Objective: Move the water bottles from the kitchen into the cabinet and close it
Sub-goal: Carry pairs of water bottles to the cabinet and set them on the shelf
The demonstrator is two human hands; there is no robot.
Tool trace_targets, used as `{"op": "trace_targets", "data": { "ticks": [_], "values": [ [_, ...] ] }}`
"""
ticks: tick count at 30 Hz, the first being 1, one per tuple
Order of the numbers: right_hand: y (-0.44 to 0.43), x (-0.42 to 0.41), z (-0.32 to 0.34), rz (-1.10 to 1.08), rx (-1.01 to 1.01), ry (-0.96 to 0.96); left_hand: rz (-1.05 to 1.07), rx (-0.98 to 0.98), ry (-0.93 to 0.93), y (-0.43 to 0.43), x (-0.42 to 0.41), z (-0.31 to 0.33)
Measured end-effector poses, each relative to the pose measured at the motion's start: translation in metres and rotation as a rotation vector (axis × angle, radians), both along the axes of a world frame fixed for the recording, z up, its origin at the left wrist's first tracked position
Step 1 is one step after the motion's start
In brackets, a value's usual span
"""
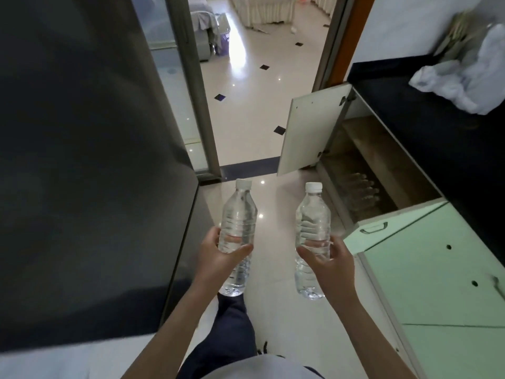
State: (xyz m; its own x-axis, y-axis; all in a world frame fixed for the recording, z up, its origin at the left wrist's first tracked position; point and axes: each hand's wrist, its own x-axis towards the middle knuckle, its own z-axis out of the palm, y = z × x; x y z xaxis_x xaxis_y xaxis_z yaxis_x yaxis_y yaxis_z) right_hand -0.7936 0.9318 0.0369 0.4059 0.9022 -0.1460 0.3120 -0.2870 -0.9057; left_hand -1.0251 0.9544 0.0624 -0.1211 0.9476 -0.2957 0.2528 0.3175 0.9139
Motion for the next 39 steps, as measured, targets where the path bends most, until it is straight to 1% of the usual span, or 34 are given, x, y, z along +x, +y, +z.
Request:
{"op": "trace_targets", "data": {
  "ticks": [6, 11, 16, 19, 23, 26, 30, 33, 39],
  "values": [
    [0.144, -0.004, -0.019, -0.043, 0.003, 0.040, -0.042, -0.026, -0.025, 0.165, 0.009, -0.021],
    [0.252, 0.015, 0.008, -0.147, 0.039, 0.073, -0.156, 0.044, 0.018, 0.305, 0.035, -0.002],
    [0.324, 0.061, 0.016, -0.295, 0.034, 0.087, -0.275, 0.036, 0.042, 0.411, 0.084, 0.000],
    [0.358, 0.095, 0.003, -0.374, -0.001, 0.088, -0.331, -0.014, 0.037, 0.456, 0.125, -0.012],
    [0.398, 0.145, -0.013, -0.470, -0.038, 0.142, -0.406, -0.054, 0.050, 0.506, 0.187, -0.027],
    [0.423, 0.180, -0.013, -0.540, -0.064, 0.169, -0.471, -0.070, 0.040, 0.541, 0.233, -0.025],
    [0.458, 0.225, -0.002, -0.619, -0.046, 0.204, -0.576, -0.056, 0.006, 0.588, 0.290, -0.013],
    [0.475, 0.248, 0.003, -0.682, -0.025, 0.193, -0.670, -0.048, 0.026, 0.618, 0.326, -0.007],
    [0.502, 0.263, 0.001, -0.932, -0.009, 0.149, -0.914, -0.032, 0.100, 0.672, 0.383, -0.020]
  ]
}}
